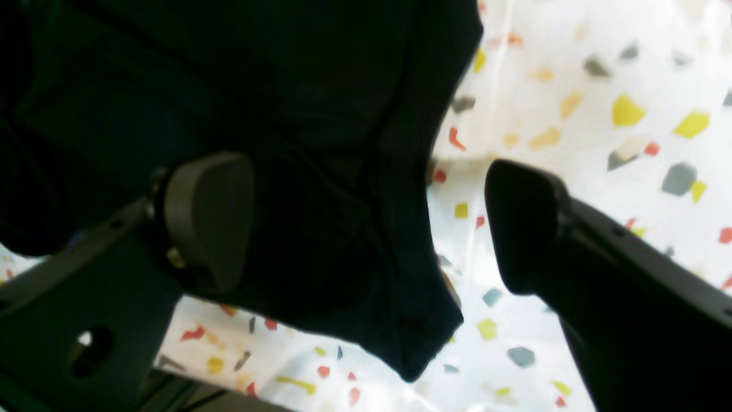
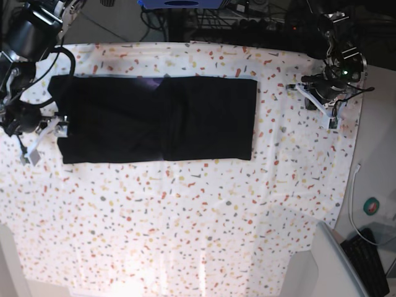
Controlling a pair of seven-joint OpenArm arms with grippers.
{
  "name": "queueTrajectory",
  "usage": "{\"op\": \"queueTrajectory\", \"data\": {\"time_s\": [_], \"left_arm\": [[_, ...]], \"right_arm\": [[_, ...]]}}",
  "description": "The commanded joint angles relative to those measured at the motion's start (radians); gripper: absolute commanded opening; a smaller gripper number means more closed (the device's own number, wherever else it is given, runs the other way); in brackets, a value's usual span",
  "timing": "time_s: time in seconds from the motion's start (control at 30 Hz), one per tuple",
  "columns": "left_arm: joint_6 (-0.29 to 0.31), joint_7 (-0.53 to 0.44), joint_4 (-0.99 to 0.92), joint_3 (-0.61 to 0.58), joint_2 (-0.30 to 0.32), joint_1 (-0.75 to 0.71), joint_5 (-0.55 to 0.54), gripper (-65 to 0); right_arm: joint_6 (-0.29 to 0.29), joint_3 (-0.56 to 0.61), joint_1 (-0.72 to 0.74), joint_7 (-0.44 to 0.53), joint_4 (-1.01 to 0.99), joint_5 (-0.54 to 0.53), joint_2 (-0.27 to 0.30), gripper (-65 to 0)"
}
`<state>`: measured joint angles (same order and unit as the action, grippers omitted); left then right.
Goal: Layout the t-shirt on the table in an organized manner, then fold the t-shirt properly
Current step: 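Grasp the strip edges with both grippers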
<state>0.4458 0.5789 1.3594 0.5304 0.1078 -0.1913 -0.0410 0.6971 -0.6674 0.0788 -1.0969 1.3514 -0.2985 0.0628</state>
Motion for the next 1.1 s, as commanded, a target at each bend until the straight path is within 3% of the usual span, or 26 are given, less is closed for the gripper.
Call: {"op": "queueTrajectory", "data": {"time_s": [0.0, 0.13, 0.53, 0.83, 1.07], "left_arm": [[-0.005, -0.026, 0.01, 0.004, 0.013, -0.001, -0.024, -65.0], [-0.005, -0.03, -0.002, 0.003, 0.014, 0.005, -0.118, -65.0], [-0.008, -0.064, -0.01, -0.158, 0.014, 0.002, -0.133, -65.0], [-0.006, -0.129, -0.153, -0.183, 0.002, 0.036, -0.136, -65.0], [-0.006, -0.129, -0.165, -0.293, -0.009, 0.062, -0.136, -65.0]], "right_arm": [[0.001, 0.002, 0.017, 0.019, 0.006, -0.041, 0.006, -6.5], [0.001, 0.002, 0.037, 0.062, -0.068, -0.046, 0.007, -6.5], [0.001, 0.002, 0.013, 0.126, -0.142, -0.047, 0.07, -6.5], [0.001, 0.005, 0.014, 0.162, -0.209, -0.047, 0.059, -6.5], [0.001, 0.004, 0.009, 0.151, -0.206, -0.051, 0.018, -8.7]]}}
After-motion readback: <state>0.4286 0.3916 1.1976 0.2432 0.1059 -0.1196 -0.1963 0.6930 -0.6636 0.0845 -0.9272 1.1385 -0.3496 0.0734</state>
